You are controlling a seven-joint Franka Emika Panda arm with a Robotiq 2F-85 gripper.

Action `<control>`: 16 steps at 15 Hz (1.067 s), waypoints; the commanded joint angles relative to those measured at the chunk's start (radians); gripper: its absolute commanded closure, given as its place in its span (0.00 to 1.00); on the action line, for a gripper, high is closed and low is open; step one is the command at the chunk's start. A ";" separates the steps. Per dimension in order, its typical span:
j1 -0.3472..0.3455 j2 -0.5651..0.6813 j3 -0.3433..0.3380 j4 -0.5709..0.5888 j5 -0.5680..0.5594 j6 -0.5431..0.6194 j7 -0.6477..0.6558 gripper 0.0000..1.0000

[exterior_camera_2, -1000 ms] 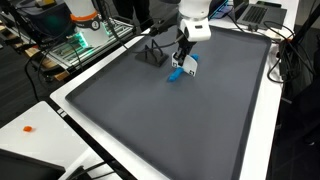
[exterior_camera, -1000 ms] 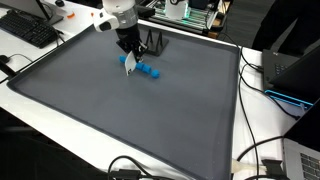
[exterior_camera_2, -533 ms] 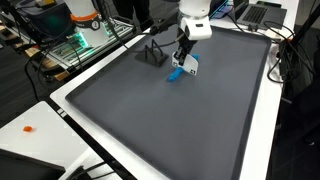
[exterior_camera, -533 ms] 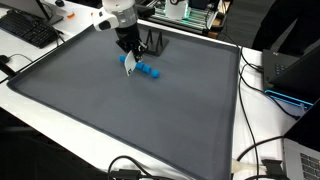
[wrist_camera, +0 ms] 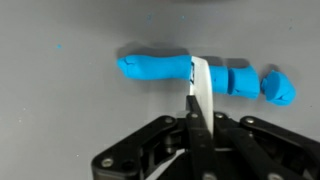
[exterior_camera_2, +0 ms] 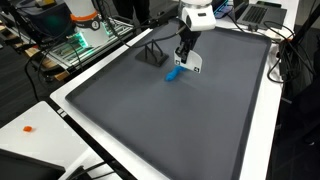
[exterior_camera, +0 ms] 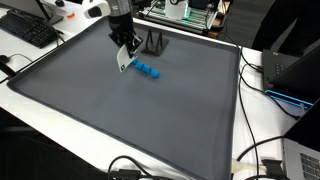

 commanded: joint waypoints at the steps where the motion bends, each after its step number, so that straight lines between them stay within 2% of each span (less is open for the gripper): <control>1: -0.015 -0.031 -0.009 -0.015 -0.021 -0.017 0.004 0.99; 16: -0.050 0.000 -0.011 -0.045 -0.005 -0.034 -0.018 0.99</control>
